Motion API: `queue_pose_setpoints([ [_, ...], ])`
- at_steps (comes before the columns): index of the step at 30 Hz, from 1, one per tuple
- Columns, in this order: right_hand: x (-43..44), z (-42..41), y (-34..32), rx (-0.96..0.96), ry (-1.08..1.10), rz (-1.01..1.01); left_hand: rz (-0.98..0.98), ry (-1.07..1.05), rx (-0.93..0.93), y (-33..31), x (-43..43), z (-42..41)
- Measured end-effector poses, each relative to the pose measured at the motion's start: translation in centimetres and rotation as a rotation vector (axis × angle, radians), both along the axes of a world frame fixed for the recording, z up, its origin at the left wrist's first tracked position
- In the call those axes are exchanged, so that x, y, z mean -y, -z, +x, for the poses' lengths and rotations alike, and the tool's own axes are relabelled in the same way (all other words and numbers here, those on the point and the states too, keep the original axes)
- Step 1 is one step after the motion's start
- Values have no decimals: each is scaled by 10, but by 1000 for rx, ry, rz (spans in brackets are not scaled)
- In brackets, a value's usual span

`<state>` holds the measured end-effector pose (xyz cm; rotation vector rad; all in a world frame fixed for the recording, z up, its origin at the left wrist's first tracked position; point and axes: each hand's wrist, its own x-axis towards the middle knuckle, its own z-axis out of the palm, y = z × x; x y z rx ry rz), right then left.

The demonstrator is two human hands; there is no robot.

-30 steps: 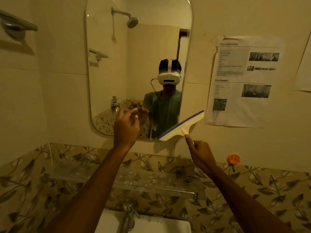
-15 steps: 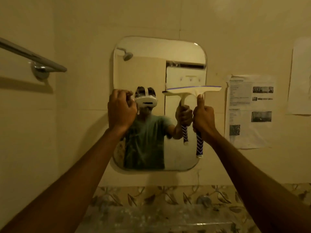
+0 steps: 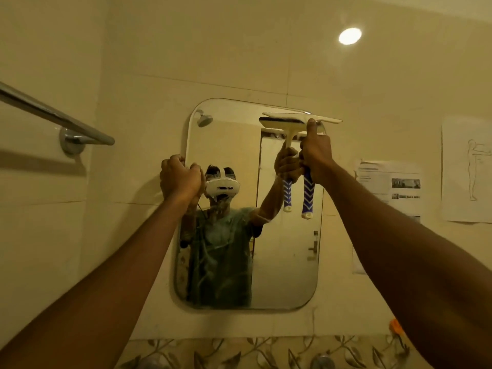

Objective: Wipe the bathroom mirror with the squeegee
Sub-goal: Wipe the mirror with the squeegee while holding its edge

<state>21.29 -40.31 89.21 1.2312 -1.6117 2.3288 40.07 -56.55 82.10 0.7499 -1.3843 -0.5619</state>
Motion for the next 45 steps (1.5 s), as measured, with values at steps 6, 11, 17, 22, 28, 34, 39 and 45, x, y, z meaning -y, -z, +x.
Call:
queue_pose_setpoints([
  [6,19,2,-10,-17,24,48,75,166,-165,-2,8,5],
  [11,23,7,-8,-19,30,96,97,330,-277,1,13,11],
  [17,20,10,28,-10,6,90,117,401,-309,2,23,10],
  [22,24,7,83,75,-95,84,120,415,-319,4,27,10],
  [28,33,10,114,135,-62,90,74,393,-267,10,32,13],
  [34,26,24,169,124,-1,131,64,381,-259,18,36,11],
  [39,3,38,167,131,-52,107,71,348,-250,17,31,11],
  [45,-5,23,68,165,-15,-14,97,356,-283,17,33,10],
])
